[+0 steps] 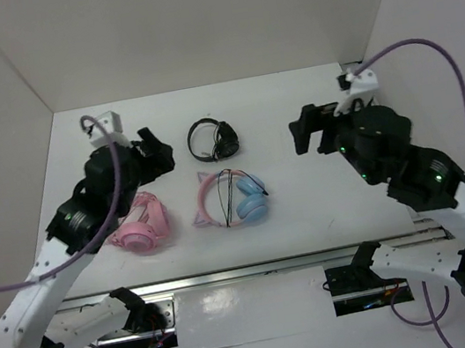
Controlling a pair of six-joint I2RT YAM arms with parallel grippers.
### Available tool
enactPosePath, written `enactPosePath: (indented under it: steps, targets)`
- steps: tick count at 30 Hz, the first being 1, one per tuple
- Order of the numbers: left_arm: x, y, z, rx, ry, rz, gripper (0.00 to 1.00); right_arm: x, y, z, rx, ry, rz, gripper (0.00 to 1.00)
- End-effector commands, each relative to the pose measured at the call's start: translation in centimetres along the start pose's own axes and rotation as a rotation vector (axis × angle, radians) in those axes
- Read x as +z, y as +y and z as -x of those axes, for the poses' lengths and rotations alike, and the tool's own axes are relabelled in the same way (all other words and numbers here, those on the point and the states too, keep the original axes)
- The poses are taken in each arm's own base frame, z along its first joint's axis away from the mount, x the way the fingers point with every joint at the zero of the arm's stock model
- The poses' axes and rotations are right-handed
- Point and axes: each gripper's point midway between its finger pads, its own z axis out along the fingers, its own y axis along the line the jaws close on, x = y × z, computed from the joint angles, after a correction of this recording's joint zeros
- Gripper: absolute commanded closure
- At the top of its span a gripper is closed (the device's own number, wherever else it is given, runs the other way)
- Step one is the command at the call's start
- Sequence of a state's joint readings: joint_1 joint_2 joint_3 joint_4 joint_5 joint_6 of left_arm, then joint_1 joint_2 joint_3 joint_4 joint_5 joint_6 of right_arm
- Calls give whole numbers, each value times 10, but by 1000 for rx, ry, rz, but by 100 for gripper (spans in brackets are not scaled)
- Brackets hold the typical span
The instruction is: Wrap the headphones
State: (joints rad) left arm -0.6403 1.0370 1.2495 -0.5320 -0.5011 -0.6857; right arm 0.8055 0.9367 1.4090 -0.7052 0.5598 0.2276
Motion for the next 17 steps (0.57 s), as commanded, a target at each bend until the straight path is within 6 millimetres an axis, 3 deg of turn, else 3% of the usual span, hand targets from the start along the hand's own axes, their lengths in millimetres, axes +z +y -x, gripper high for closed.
enactPosePath:
  steps: [1,3,9,12,17]
  targets:
    - [-50,43,16,81,-26,72,1,-40,-30,15,55,-15,-57,0]
    - [-79,54,30,67,-85,45,1,-49,-40,14,52,9,-88,0]
    - [-141,84,51,55,-166,35,1,-74,-58,11,50,20,-102,0]
    - [-161,96,59,29,-215,36,1,-75,-66,2,32,25,-127,0]
    - [-169,104,66,20,-256,61,1,-68,-68,-7,23,28,-152,0]
